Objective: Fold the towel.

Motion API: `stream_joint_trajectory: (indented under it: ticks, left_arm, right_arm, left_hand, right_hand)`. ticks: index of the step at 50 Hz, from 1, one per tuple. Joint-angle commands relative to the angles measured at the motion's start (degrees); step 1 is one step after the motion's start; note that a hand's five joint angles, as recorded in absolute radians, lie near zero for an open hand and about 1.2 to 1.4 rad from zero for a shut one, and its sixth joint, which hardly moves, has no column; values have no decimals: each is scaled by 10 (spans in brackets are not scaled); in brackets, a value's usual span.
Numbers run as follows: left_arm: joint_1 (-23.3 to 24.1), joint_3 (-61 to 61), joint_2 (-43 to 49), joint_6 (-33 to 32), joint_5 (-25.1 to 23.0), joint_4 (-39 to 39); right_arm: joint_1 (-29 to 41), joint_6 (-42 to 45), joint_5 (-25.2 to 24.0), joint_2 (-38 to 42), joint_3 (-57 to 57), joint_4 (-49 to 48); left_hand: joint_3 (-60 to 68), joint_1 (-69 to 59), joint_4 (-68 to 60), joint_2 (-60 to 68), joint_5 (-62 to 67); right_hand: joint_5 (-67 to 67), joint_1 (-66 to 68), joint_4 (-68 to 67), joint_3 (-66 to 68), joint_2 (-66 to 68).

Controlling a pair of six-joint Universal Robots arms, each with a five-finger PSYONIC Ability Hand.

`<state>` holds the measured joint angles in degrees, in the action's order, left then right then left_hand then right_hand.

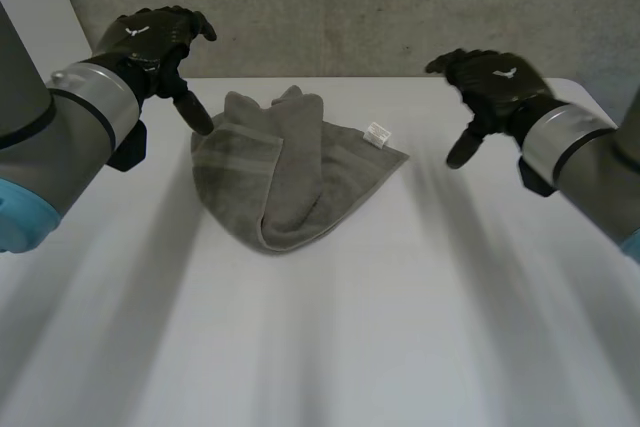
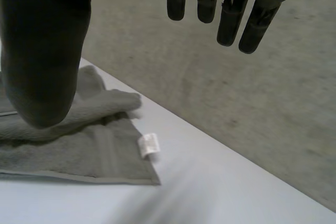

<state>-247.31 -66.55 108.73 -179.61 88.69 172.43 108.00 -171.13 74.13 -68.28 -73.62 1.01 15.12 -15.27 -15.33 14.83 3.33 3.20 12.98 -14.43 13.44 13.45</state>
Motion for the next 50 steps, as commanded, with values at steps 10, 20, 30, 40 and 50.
stream_joint_trajectory:
  ticks: [10, 20, 30, 40, 50]
  left_arm:
    - [6, -97, 56, -100, -45, 58]
    - [1, -161, 44, -103, -46, 98]
    - [3, -186, 35, -103, -45, 131]
    - [4, -193, 36, -103, -44, 134]
    - [5, -206, 33, -103, -42, 148]
  right_arm:
    - [57, 6, -57, 237, 134, -65]
    - [85, 6, -48, 357, 256, -29]
    - [105, 26, -13, 428, 361, 66]
    - [114, 44, -4, 438, 375, 62]
    - [117, 43, -1, 438, 375, 45]
  left_hand:
    - [-32, 34, 34, -29, -14]
    - [-34, 35, 36, -31, -16]
    - [-34, 35, 36, -31, -16]
    - [-34, 35, 36, -31, -16]
    - [-34, 35, 36, -31, -16]
  right_hand:
    - [-8, -6, 20, -10, -11]
    - [112, 114, -99, 109, 109]
    - [161, 163, -148, 158, 158]
    - [307, 309, -295, 304, 304]
    - [359, 361, -347, 357, 357]
